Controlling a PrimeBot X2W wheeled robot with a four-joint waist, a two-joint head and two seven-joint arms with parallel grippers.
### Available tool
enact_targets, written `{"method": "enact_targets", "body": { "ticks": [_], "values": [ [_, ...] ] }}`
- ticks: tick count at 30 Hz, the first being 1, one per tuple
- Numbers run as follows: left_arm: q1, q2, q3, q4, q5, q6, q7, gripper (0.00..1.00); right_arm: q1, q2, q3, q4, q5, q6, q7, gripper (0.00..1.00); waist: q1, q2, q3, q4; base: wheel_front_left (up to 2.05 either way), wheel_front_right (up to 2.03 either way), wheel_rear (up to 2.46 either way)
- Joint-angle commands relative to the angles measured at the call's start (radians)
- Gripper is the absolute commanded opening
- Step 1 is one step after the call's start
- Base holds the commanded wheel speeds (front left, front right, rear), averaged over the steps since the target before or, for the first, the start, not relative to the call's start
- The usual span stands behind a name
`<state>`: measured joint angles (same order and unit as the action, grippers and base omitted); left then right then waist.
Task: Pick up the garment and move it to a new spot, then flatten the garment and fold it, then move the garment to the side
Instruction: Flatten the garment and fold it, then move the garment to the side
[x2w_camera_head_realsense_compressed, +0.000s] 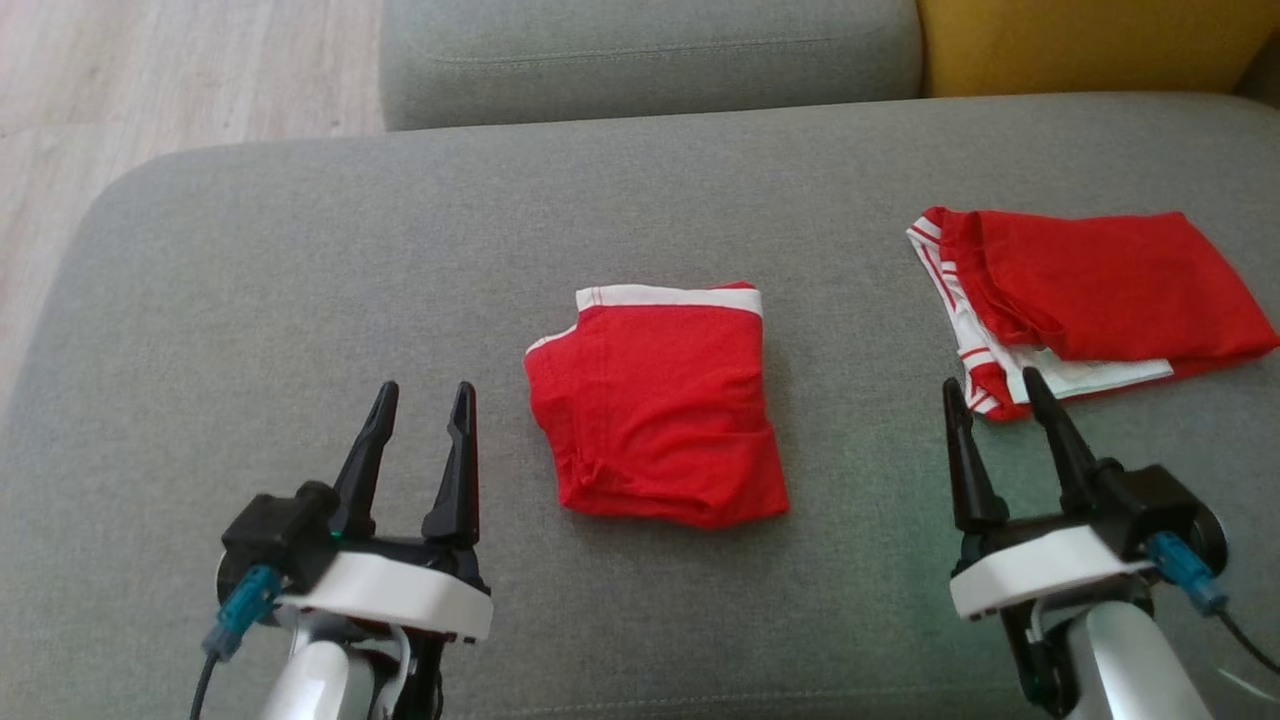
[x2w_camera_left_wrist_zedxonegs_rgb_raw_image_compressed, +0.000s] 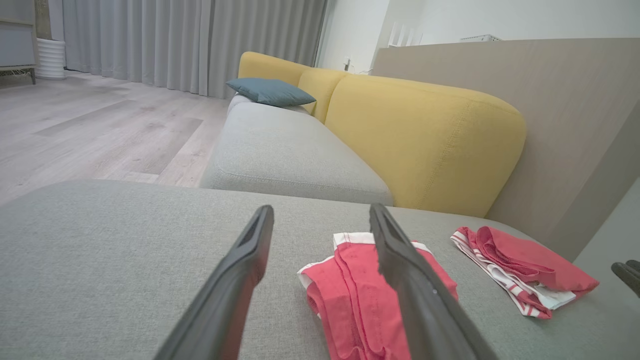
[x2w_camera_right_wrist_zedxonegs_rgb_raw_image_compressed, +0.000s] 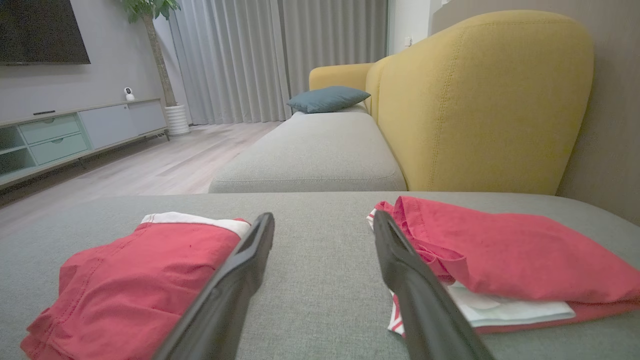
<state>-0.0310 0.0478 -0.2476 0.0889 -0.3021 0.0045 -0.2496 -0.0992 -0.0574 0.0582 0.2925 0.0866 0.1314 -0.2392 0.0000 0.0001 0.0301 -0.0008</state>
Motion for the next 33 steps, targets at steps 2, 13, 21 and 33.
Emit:
{"method": "enact_targets", "body": {
  "ticks": [2, 13, 21, 33],
  "values": [
    [-0.049, 0.002, 0.027, -0.033, 0.003, 0.003, -0.012, 1.0, -0.02, 0.007, 0.027, -0.047, 0.007, -0.001, -0.014, 1.0, 0.0, -0.0001, 0.004, -0.005, 0.0, 0.0, 0.0],
    [-0.078, 0.002, -0.002, -0.02, -0.006, 0.0, -0.012, 1.0, -0.054, 0.007, 0.059, -0.075, 0.007, -0.001, -0.013, 0.0, 0.0, -0.0001, 0.051, 0.051, 0.0, 0.0, 0.0],
    [-0.1, 0.002, -0.035, -0.008, -0.01, 0.004, -0.012, 1.0, -0.174, 0.007, 0.208, 0.012, -0.017, -0.001, 0.017, 0.0, 0.0, -0.0001, 0.117, 0.151, 0.0, 0.0, 0.0],
    [-0.125, 0.002, -0.062, -0.003, -0.023, 0.017, -0.012, 1.0, -0.343, 0.006, 0.232, 0.407, -0.075, -0.001, 0.022, 0.0, 0.0, -0.0001, 0.167, 0.275, 0.0, 0.0, 0.0]
  ]
}}
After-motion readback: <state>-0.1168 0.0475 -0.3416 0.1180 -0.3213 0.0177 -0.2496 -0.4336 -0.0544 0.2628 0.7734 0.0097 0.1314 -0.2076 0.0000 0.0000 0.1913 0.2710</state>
